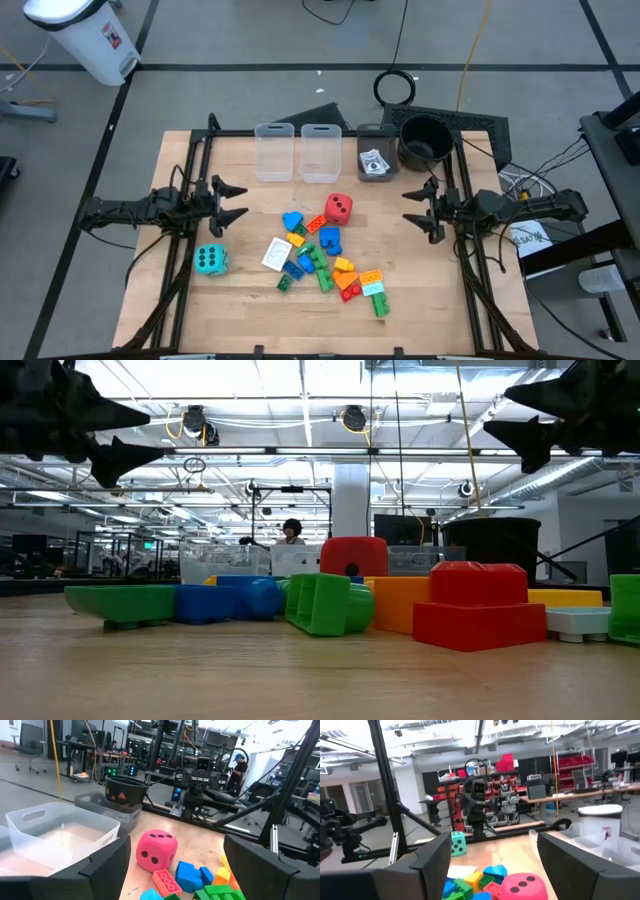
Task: Pick & Place Toys
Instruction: Put the brown deck of cards into the black bin
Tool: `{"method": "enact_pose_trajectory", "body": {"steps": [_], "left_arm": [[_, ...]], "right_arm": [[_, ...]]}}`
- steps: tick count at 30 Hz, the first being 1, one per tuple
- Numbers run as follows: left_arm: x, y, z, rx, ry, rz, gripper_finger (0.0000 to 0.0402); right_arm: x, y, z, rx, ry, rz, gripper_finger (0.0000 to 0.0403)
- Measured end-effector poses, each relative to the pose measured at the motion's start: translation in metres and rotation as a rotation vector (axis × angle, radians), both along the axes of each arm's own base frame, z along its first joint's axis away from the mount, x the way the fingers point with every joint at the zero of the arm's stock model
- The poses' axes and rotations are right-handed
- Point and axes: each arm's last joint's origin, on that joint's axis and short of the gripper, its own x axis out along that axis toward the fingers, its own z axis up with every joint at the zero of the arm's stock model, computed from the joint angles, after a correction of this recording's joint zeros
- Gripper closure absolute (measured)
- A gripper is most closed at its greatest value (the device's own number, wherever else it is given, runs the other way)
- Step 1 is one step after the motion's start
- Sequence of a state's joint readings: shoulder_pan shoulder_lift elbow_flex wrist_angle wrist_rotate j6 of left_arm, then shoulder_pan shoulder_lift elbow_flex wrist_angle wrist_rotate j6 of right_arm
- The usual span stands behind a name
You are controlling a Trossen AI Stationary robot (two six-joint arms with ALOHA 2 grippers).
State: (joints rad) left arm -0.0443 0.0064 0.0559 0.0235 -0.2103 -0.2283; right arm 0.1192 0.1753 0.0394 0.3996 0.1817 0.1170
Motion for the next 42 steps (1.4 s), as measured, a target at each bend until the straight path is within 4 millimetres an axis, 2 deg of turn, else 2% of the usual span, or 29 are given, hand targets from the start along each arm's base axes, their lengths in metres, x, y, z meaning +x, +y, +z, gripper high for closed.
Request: {"method": "enact_pose_trajectory", "body": {"steps": [6, 15, 21, 26, 29, 32, 35, 38, 42], "left_arm": [[0.000, 0.001, 0.000, 0.003, -0.003, 0.027, 0.0078], [0.000, 0.001, 0.001, -0.201, -0.045, 0.010, 0.0078], [0.004, -0.004, 0.024, -0.187, -0.006, -0.070, 0.0078], [0.028, -0.015, 0.040, -0.214, 0.265, -0.113, 0.0078], [0.052, -0.027, 0.036, -0.240, 0.515, -0.152, 0.0078], [0.077, -0.046, 0.025, -0.306, 0.716, -0.278, 0.0078], [0.096, -0.067, 0.013, -0.405, 0.842, -0.389, 0.0078], [0.109, -0.081, -0.005, -0.448, 0.965, -0.345, 0.0078], [0.127, -0.090, -0.020, -0.498, 1.041, -0.257, 0.0078]], "right_arm": [[0.000, 0.000, 0.000, -0.005, 0.003, -0.001, 0.0138], [0.000, 0.000, 0.000, -0.005, 0.004, -0.001, 0.0136], [0.000, 0.000, 0.000, -0.005, 0.004, -0.001, 0.0136], [0.000, 0.000, 0.000, -0.006, 0.004, -0.001, 0.0137], [0.000, 0.000, 0.000, -0.006, 0.004, -0.001, 0.0135], [0.000, 0.000, 0.000, -0.006, 0.004, -0.002, 0.0136], [0.000, 0.000, -0.001, -0.006, 0.005, -0.001, 0.0138], [0.000, 0.000, -0.001, -0.006, 0.005, -0.001, 0.0136], [0.000, 0.000, -0.001, -0.006, 0.005, -0.001, 0.0136]]}}
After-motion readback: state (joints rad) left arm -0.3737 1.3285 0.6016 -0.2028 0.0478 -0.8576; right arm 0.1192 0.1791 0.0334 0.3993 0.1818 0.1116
